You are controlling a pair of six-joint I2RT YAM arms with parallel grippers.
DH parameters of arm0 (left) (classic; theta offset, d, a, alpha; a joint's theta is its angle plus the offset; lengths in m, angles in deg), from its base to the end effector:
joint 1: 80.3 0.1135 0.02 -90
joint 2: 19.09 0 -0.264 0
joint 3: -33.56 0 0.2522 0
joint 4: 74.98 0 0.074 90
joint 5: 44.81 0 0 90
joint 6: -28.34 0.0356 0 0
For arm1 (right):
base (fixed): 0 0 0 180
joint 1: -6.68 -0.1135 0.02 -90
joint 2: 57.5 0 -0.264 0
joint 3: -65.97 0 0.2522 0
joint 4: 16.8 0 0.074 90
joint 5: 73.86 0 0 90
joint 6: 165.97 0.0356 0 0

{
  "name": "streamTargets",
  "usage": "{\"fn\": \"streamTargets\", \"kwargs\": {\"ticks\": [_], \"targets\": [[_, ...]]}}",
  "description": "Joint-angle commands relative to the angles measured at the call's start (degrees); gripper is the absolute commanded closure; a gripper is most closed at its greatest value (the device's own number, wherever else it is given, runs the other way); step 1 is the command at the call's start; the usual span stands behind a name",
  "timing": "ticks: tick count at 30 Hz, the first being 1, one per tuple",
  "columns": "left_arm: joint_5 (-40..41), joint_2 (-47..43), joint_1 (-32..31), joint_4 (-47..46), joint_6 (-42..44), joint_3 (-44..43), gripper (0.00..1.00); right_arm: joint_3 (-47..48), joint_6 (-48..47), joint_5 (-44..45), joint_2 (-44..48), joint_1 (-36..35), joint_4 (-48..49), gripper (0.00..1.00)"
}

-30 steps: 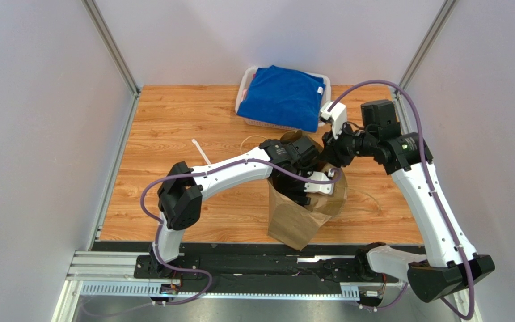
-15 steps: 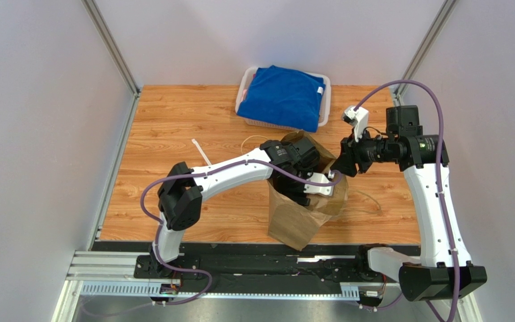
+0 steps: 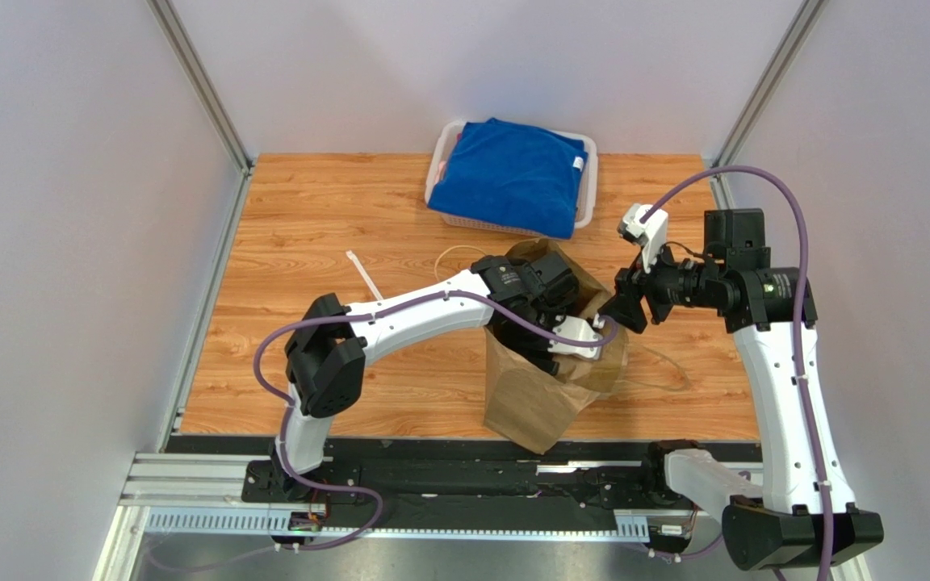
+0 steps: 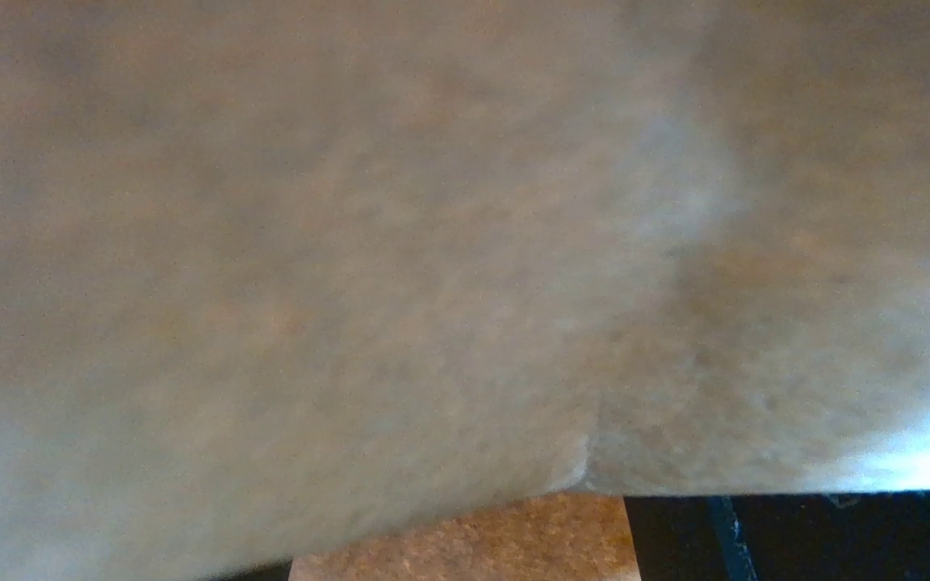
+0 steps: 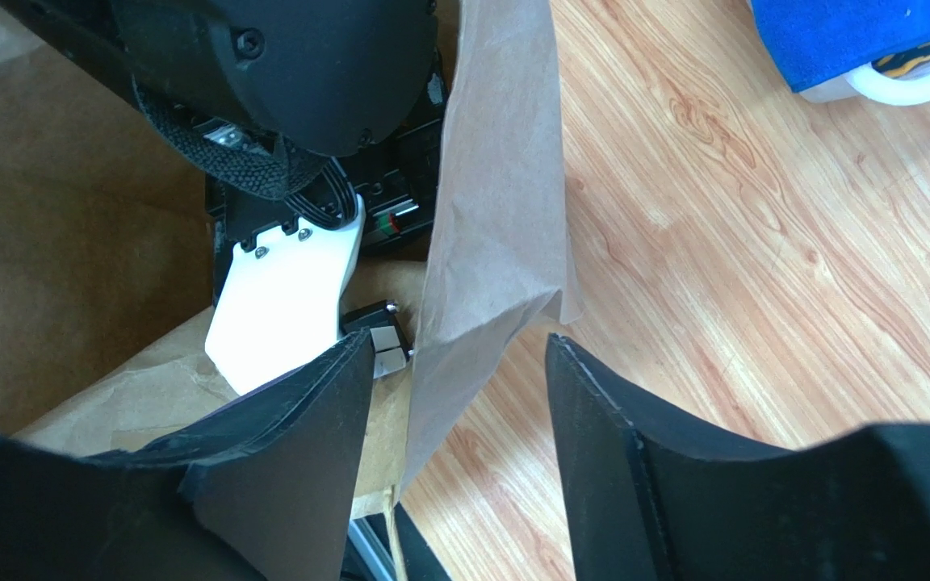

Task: Pack the takeout coffee

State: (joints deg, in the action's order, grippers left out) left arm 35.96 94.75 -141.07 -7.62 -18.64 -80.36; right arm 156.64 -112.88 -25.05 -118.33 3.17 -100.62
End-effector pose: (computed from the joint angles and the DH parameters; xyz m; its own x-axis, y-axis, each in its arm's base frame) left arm 0.2006 -0.3702 0.2547 0.2790 0.8805 -0.3833 0.9592 -0.2363 0.1553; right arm 0.1676 0.0338 0.3880 -0.3857 -0.4764 -0.7901 -0.8307 0.5519 0.0727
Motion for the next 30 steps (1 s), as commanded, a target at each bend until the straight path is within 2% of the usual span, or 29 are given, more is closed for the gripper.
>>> {"fn": "streamTargets", "kwargs": {"ticks": [1, 8, 13, 17, 21, 26, 27, 30], "targets": [[-0.1, 1.8, 0.5, 2.3, -1.5, 2.2, 0.67, -5.2, -2.1, 3.8, 1.8, -0.4, -14.8, 0.43], [-0.1, 1.7, 0.5, 2.2, -1.5, 2.6, 0.67, -1.1, -0.5, -0.6, 1.6, 1.8, -14.8, 0.45], [-0.3, 1.7, 0.5, 2.2, -1.4, 2.6, 0.67, 3.1, 8.9, -1.7, -1.3, 2.8, -10.1, 0.46], [-0.2, 2.0, 0.6, 1.9, -1.3, 2.5, 0.67, 4.7, 5.1, -0.9, -1.9, 2.9, -14.2, 0.52], [-0.3, 2.2, 0.6, 1.9, -1.5, 2.3, 0.67, 0.8, 0.7, 0.9, 1.2, 2.9, -15.8, 0.59], [-0.5, 2.2, 0.5, 1.9, -1.6, 2.4, 0.67, -4.6, -1.3, 2.9, 4.0, 2.9, -14.5, 0.62], [-0.5, 2.0, 0.5, 1.9, -1.5, 2.5, 0.67, -4.9, -1.3, 2.9, 4.1, 2.9, -14.4, 0.63], [-0.6, 2.0, 0.5, 1.9, -1.4, 2.8, 0.67, -4.4, -0.9, 3.0, 3.9, 2.9, -14.0, 0.82]]}}
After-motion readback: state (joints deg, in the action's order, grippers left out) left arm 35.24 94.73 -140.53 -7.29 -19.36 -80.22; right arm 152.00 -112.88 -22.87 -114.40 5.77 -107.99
